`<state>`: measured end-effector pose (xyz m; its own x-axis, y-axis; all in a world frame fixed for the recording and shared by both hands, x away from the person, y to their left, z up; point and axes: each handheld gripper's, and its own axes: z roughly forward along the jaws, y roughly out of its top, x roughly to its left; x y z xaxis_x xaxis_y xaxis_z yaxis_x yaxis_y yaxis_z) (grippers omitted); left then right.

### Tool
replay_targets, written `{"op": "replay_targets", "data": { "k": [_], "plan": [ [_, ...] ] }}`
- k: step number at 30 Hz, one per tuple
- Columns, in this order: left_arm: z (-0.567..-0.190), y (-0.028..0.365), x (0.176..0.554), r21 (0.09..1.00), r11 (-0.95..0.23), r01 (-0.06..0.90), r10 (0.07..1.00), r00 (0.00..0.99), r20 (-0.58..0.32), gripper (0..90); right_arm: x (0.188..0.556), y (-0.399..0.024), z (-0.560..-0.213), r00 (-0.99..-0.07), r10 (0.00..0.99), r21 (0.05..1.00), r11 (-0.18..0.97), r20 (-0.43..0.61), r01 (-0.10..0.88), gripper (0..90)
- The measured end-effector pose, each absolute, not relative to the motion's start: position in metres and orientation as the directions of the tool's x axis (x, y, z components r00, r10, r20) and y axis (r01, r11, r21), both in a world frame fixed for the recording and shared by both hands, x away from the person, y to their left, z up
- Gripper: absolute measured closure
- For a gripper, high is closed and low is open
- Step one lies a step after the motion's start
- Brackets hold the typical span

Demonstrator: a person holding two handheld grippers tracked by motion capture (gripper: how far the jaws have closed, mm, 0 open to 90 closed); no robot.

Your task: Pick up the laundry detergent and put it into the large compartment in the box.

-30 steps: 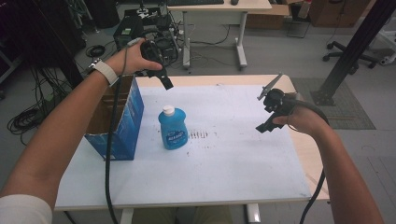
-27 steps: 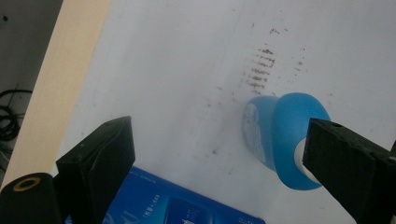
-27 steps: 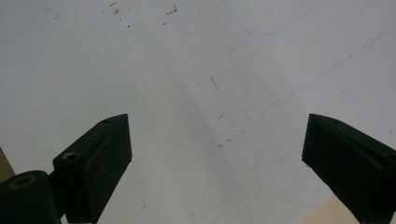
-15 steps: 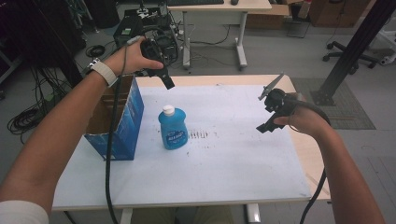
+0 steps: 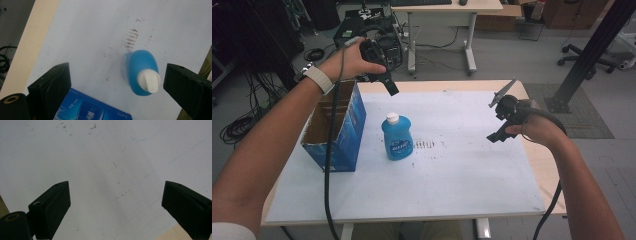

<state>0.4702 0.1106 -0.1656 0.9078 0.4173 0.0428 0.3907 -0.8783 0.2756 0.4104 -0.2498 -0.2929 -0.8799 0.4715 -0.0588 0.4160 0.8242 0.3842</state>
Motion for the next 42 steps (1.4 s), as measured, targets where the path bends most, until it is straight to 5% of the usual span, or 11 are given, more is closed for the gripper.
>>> {"op": "replay_targets", "data": {
  "k": [42],
  "plan": [
    [-0.164,0.09,0.437,0.212,-0.874,0.436,0.447,0.894,0.004,8.4,0.403,-0.251,-0.292,-0.882,0.467,0.403,0.821,-0.066,0.404,8.4]
  ]
}}
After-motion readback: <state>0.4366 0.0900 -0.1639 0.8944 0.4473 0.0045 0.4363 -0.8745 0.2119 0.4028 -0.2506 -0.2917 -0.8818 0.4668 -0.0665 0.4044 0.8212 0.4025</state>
